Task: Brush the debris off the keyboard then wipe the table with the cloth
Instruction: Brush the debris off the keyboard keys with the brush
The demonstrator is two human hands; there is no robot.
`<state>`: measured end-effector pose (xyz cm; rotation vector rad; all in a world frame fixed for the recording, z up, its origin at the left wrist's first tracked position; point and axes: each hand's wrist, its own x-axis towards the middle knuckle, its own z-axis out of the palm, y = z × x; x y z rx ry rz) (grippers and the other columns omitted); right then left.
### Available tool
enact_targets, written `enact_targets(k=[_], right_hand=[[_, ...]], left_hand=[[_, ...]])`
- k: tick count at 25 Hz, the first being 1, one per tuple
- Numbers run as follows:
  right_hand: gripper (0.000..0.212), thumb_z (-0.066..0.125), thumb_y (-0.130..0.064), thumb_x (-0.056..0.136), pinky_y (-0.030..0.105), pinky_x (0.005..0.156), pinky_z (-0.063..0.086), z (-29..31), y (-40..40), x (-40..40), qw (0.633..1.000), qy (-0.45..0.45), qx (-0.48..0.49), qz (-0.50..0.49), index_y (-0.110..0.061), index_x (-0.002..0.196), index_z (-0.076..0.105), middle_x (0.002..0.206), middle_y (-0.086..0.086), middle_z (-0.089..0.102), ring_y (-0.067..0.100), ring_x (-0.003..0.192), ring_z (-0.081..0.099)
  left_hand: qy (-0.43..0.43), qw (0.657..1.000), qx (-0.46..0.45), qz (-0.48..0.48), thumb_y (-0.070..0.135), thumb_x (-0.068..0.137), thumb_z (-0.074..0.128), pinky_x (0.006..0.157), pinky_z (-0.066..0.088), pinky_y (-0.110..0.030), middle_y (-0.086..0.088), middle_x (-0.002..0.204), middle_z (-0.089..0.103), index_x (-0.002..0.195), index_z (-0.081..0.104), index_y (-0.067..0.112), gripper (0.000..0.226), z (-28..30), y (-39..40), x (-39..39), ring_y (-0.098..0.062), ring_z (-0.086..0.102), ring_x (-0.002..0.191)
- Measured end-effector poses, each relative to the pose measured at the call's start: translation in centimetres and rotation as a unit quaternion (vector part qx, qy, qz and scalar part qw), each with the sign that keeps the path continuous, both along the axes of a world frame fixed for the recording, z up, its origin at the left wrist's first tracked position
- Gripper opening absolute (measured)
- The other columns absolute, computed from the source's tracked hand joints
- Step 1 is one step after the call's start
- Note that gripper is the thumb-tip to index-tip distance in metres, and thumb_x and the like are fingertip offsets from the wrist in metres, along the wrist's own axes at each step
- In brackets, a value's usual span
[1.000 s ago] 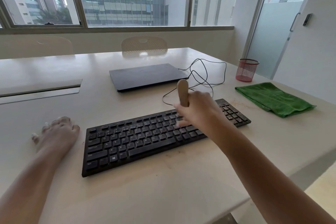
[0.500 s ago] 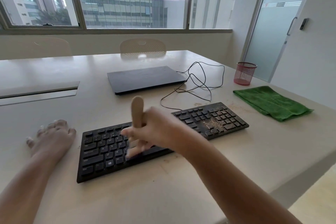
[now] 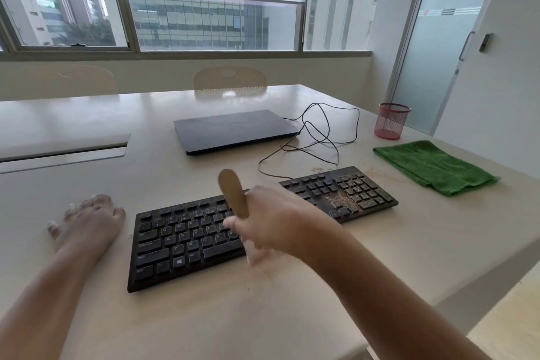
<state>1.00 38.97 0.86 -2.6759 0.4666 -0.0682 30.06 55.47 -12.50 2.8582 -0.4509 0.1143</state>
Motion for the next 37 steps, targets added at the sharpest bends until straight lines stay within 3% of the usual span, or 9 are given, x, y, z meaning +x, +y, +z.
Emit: enact_targets(k=[5,9,13,18,22,27,31,34,37], right_hand=[[0.033,0.059,-0.035,0.090,0.035,0.074,0.058,-1.9,0.0,0.8,0.971,-0.092,0.219,-0.011,-0.003,0.090,0.065,0.088,0.008,0.073,0.016,0.073,0.070],[0.030,0.054,-0.033,0.093,0.022,0.054,0.050,-1.4,-3.4,-0.8,0.991,-0.076,0.012,-0.114,-0.007,0.082,0.060,0.073,0.005,0.065,0.019,0.069,0.066],[0.022,0.060,-0.033,0.090,0.030,0.069,0.056,-1.9,0.7,-1.4,0.976,-0.113,0.184,0.023,-0.011,0.088,0.066,0.075,0.000,0.071,0.008,0.070,0.068],[0.028,0.054,-0.034,0.093,0.024,0.049,0.042,-0.2,-4.2,-1.7,0.987,-0.038,-0.025,-0.157,-0.011,0.077,0.057,0.068,0.002,0.059,0.020,0.069,0.062],[0.023,0.060,-0.032,0.089,0.033,0.072,0.057,-1.6,0.6,-0.9,0.967,-0.073,0.240,0.043,-0.010,0.092,0.064,0.081,-0.002,0.069,0.011,0.077,0.071],[0.025,0.055,-0.030,0.092,0.032,0.066,0.053,-0.7,-4.5,-1.4,0.993,-0.062,0.007,-0.096,-0.006,0.089,0.063,0.081,0.008,0.071,0.014,0.068,0.065],[0.022,0.061,-0.034,0.088,0.030,0.065,0.057,-1.8,-0.2,-1.6,0.978,-0.116,0.175,0.017,-0.013,0.091,0.067,0.073,-0.003,0.069,0.008,0.067,0.068],[0.024,0.061,-0.035,0.088,0.036,0.074,0.056,-2.3,-1.8,-2.1,0.988,-0.123,0.086,-0.042,-0.012,0.084,0.067,0.076,0.002,0.069,0.019,0.071,0.067],[0.020,0.058,-0.033,0.091,0.026,0.064,0.055,-1.2,-4.4,-2.2,0.981,-0.113,0.036,-0.152,-0.014,0.085,0.059,0.074,-0.001,0.068,0.012,0.067,0.069]], left_hand=[[-0.005,1.000,-0.001,-0.011,0.040,0.092,0.031,0.108,0.027,-0.054,-0.017,0.141,0.042,0.130,0.041,0.012,0.048,-1.2,0.3,2.1,-0.034,0.035,0.133],[-0.017,1.000,0.002,-0.002,0.041,0.091,0.030,0.107,0.029,-0.055,-0.017,0.139,0.044,0.127,0.042,0.012,0.048,-1.6,0.1,2.7,-0.035,0.037,0.131],[0.000,1.000,-0.008,-0.005,0.044,0.088,0.027,0.107,0.028,-0.057,-0.017,0.140,0.042,0.127,0.041,0.012,0.052,-1.9,0.2,3.2,-0.036,0.035,0.132],[-0.012,1.000,0.000,-0.002,0.042,0.090,0.032,0.107,0.028,-0.055,-0.017,0.139,0.043,0.122,0.043,0.015,0.043,-2.0,0.0,3.2,-0.036,0.036,0.132],[-0.014,1.000,0.006,-0.013,0.044,0.087,0.029,0.107,0.028,-0.056,-0.016,0.139,0.044,0.121,0.042,0.015,0.047,-2.2,0.3,3.5,-0.036,0.037,0.131],[-0.014,1.000,0.011,-0.009,0.040,0.091,0.030,0.107,0.029,-0.054,-0.019,0.139,0.043,0.124,0.041,0.012,0.045,-2.1,0.1,3.4,-0.037,0.037,0.131],[-0.009,1.000,0.011,-0.014,0.042,0.089,0.027,0.105,0.031,-0.055,-0.018,0.138,0.044,0.119,0.041,0.013,0.044,-2.4,0.3,4.3,-0.036,0.039,0.129],[-0.012,1.000,0.012,-0.012,0.041,0.090,0.029,0.106,0.029,-0.056,-0.017,0.140,0.043,0.125,0.039,0.013,0.047,-2.5,0.1,4.4,-0.036,0.037,0.132],[-0.020,1.000,0.005,-0.010,0.042,0.090,0.029,0.107,0.028,-0.056,-0.017,0.140,0.042,0.126,0.039,0.013,0.048,-2.4,0.1,3.9,-0.036,0.036,0.132]])
